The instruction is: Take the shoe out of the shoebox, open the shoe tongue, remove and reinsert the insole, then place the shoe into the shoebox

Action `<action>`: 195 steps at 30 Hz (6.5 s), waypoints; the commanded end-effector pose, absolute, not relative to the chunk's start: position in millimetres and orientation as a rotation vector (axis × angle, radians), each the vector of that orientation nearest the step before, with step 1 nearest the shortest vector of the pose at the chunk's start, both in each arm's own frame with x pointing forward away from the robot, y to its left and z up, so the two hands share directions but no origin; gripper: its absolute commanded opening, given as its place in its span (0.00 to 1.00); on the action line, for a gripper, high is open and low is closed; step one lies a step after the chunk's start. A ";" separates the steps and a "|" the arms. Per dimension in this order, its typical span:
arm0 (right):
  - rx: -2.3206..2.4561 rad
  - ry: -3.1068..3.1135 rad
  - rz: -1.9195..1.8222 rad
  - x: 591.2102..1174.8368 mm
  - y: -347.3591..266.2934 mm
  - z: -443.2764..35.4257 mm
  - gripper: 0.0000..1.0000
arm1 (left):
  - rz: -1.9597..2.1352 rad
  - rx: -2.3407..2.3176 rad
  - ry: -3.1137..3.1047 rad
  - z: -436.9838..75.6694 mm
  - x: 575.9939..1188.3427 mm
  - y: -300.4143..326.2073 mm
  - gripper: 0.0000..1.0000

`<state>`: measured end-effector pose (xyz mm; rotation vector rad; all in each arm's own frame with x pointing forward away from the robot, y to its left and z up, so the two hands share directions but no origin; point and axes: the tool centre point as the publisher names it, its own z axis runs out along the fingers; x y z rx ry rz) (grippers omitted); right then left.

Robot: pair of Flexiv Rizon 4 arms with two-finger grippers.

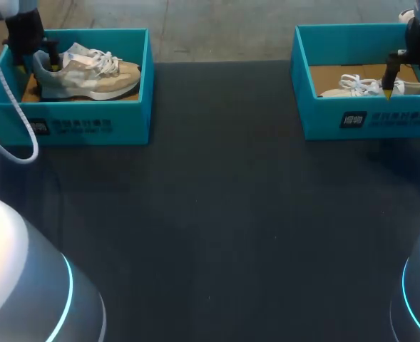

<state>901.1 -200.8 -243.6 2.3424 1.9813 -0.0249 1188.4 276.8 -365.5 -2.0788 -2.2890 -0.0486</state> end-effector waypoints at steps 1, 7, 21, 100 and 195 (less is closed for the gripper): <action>2.342 1.980 -0.022 900.3 -200.6 -243.9 1.00 | -0.030 -2.071 -2.277 -369.9 1198.0 277.3 0.76; 2.342 1.980 -0.022 900.3 -200.6 -243.9 1.00 | 0.007 -2.066 -2.281 -373.5 1201.5 279.9 0.78; 2.342 1.980 -0.022 900.3 -200.6 -243.9 1.00 | 0.016 -2.090 -2.274 -376.3 1202.8 286.7 0.78; 2.342 1.980 -0.022 900.3 -200.6 -243.9 1.00 | -0.141 -2.168 -2.291 -204.6 1188.6 297.0 0.00; 2.342 1.980 -0.022 900.3 -200.6 -243.9 1.00 | -0.503 -2.349 -2.170 -199.9 737.3 99.3 0.00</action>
